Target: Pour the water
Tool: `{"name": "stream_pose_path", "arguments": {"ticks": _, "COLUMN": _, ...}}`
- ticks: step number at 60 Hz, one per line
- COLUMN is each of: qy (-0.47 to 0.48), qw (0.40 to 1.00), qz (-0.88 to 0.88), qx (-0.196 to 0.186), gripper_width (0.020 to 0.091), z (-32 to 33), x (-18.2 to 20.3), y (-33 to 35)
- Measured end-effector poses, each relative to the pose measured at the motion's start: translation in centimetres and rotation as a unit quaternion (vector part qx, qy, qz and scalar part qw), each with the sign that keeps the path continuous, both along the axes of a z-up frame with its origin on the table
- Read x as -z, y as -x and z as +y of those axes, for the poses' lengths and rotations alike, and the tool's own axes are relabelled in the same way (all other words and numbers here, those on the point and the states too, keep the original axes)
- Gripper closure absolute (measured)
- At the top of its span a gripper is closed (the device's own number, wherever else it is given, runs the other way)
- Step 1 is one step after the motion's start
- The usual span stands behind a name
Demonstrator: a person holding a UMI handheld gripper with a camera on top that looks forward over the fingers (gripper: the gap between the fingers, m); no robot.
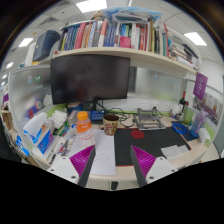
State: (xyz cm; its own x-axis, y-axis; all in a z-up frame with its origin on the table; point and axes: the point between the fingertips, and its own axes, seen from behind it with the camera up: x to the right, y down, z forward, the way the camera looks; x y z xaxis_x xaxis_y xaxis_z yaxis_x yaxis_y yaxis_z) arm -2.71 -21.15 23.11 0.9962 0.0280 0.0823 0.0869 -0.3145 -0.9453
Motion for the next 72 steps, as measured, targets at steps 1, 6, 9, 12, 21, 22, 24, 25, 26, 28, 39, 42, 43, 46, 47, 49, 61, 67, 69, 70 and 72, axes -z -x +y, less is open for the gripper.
{"name": "stream_pose_path", "arguments": {"ticks": 1, "qy": 0.004, "qw": 1.000, "qz": 0.000, "qx": -0.005, "gripper_width": 0.0396, "z": 0.6, "x": 0.7, "y": 1.0}}
{"name": "stream_pose_path", "arguments": {"ticks": 6, "qy": 0.016, "qw": 1.000, "qz": -0.007, "qx": -0.024, "gripper_width": 0.0393, "z": 3.0, "x": 3.1, "y": 5.0}}
{"name": "stream_pose_path", "arguments": {"ticks": 9, "qy": 0.013, "qw": 0.999, "qz": -0.013, "qx": -0.031, "gripper_width": 0.0391, "z": 4.5, "x": 3.8, "y": 6.9}}
{"name": "stream_pose_path", "arguments": {"ticks": 12, "qy": -0.003, "qw": 0.999, "qz": -0.013, "qx": -0.037, "gripper_width": 0.0388, "z": 6.1, "x": 3.9, "y": 8.5}}
{"name": "stream_pose_path", "arguments": {"ticks": 21, "qy": -0.035, "qw": 0.999, "qz": 0.015, "qx": -0.029, "gripper_width": 0.0364, "z": 10.4, "x": 5.2, "y": 11.0}}
{"name": "stream_pose_path", "arguments": {"ticks": 22, "qy": -0.035, "qw": 0.999, "qz": 0.016, "qx": -0.028, "gripper_width": 0.0363, "z": 10.8, "x": 5.4, "y": 11.2}}
{"name": "stream_pose_path", "arguments": {"ticks": 24, "qy": -0.036, "qw": 0.999, "qz": 0.018, "qx": -0.025, "gripper_width": 0.0365, "z": 11.6, "x": 5.8, "y": 11.3}}
{"name": "stream_pose_path", "arguments": {"ticks": 25, "qy": -0.038, "qw": 0.999, "qz": 0.019, "qx": -0.023, "gripper_width": 0.0363, "z": 12.0, "x": 6.0, "y": 11.4}}
{"name": "stream_pose_path", "arguments": {"ticks": 26, "qy": -0.040, "qw": 0.999, "qz": 0.020, "qx": -0.021, "gripper_width": 0.0364, "z": 12.4, "x": 6.1, "y": 11.4}}
{"name": "stream_pose_path", "arguments": {"ticks": 28, "qy": -0.045, "qw": 0.999, "qz": 0.020, "qx": -0.018, "gripper_width": 0.0363, "z": 13.2, "x": 6.4, "y": 11.4}}
{"name": "stream_pose_path", "arguments": {"ticks": 39, "qy": -0.063, "qw": 0.998, "qz": 0.015, "qx": -0.012, "gripper_width": 0.0317, "z": 17.0, "x": 7.8, "y": 11.8}}
{"name": "stream_pose_path", "arguments": {"ticks": 42, "qy": -0.071, "qw": 0.997, "qz": 0.015, "qx": -0.011, "gripper_width": 0.0333, "z": 17.8, "x": 7.9, "y": 11.9}}
{"name": "stream_pose_path", "arguments": {"ticks": 43, "qy": -0.074, "qw": 0.997, "qz": 0.014, "qx": -0.011, "gripper_width": 0.0341, "z": 18.1, "x": 7.9, "y": 12.0}}
{"name": "stream_pose_path", "arguments": {"ticks": 46, "qy": -0.087, "qw": 0.996, "qz": 0.009, "qx": -0.013, "gripper_width": 0.0398, "z": 18.7, "x": 7.5, "y": 12.1}}
{"name": "stream_pose_path", "arguments": {"ticks": 47, "qy": -0.092, "qw": 0.996, "qz": 0.006, "qx": -0.011, "gripper_width": 0.0429, "z": 18.8, "x": 7.4, "y": 12.0}}
{"name": "stream_pose_path", "arguments": {"ticks": 49, "qy": -0.103, "qw": 0.995, "qz": -0.001, "qx": -0.009, "gripper_width": 0.0517, "z": 19.1, "x": 7.0, "y": 11.8}}
{"name": "stream_pose_path", "arguments": {"ticks": 61, "qy": -0.110, "qw": 0.993, "qz": 0.029, "qx": 0.011, "gripper_width": 0.0653, "z": 19.6, "x": 6.8, "y": 11.2}}
{"name": "stream_pose_path", "arguments": {"ticks": 67, "qy": -0.115, "qw": 0.992, "qz": 0.046, "qx": -0.019, "gripper_width": 0.0701, "z": 19.7, "x": 6.7, "y": 12.1}}
{"name": "stream_pose_path", "arguments": {"ticks": 69, "qy": -0.114, "qw": 0.992, "qz": 0.050, "qx": -0.031, "gripper_width": 0.0708, "z": 19.7, "x": 6.8, "y": 12.5}}
{"name": "stream_pose_path", "arguments": {"ticks": 70, "qy": -0.113, "qw": 0.992, "qz": 0.049, "qx": -0.033, "gripper_width": 0.0707, "z": 19.7, "x": 6.7, "y": 12.5}}
{"name": "stream_pose_path", "arguments": {"ticks": 72, "qy": -0.109, "qw": 0.992, "qz": 0.042, "qx": -0.038, "gripper_width": 0.0710, "z": 19.7, "x": 6.8, "y": 12.4}}
